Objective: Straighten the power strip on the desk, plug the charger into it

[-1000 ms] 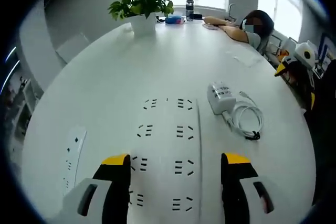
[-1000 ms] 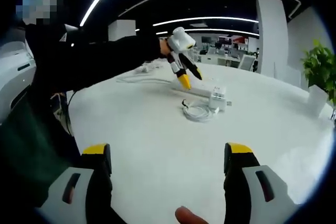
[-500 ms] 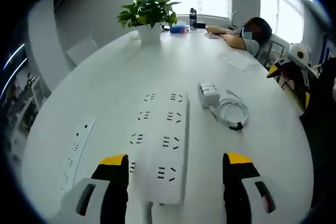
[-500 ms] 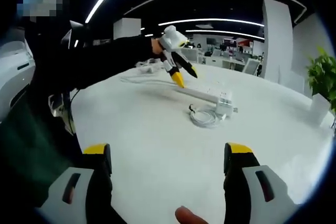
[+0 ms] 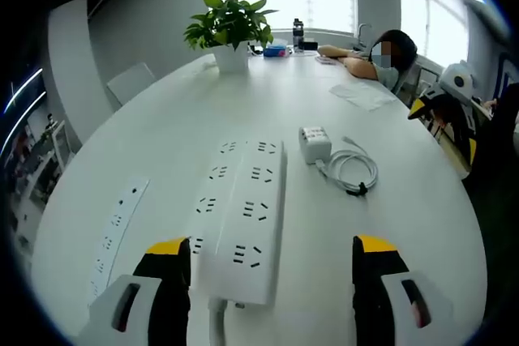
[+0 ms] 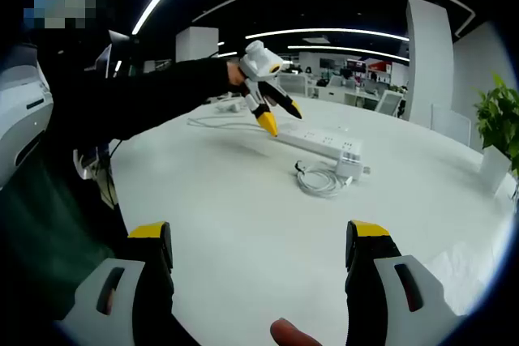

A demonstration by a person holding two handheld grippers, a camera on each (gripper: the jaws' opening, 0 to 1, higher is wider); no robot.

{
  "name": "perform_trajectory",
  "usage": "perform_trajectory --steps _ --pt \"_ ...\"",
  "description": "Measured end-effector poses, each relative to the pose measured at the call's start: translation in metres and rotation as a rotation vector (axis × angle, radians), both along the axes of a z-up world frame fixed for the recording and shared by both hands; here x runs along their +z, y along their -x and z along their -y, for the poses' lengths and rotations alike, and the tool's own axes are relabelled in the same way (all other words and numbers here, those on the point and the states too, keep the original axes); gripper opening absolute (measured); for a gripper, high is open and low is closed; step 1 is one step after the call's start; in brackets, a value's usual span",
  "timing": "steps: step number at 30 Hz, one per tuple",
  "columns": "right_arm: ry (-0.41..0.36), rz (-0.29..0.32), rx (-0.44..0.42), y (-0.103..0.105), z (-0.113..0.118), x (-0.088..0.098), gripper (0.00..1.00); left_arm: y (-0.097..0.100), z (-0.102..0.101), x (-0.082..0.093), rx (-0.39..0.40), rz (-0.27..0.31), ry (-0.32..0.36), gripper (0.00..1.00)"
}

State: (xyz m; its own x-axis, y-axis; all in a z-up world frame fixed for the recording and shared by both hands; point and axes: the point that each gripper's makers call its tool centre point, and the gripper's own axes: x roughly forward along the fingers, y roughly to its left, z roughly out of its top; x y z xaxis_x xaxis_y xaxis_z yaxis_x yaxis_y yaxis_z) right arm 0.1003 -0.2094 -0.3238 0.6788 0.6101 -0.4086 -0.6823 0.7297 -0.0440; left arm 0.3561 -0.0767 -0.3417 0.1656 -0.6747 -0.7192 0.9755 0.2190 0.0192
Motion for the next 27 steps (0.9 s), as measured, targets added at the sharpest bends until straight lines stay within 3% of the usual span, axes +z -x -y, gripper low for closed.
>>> perform_trajectory --steps 3,7,27 --pt "0.001 0.001 0.000 0.000 0.000 0.000 0.88 0.001 -0.001 0.000 0.001 -0.003 0.004 0.84" --pt "0.001 -0.003 0.002 -0.001 -0.002 -0.003 0.88 0.000 -0.002 0.003 0.020 0.017 0.043 0.99" --pt "0.004 -0.004 0.033 -0.004 -0.016 -0.004 0.88 0.007 -0.031 0.012 0.093 0.030 0.087 0.99"
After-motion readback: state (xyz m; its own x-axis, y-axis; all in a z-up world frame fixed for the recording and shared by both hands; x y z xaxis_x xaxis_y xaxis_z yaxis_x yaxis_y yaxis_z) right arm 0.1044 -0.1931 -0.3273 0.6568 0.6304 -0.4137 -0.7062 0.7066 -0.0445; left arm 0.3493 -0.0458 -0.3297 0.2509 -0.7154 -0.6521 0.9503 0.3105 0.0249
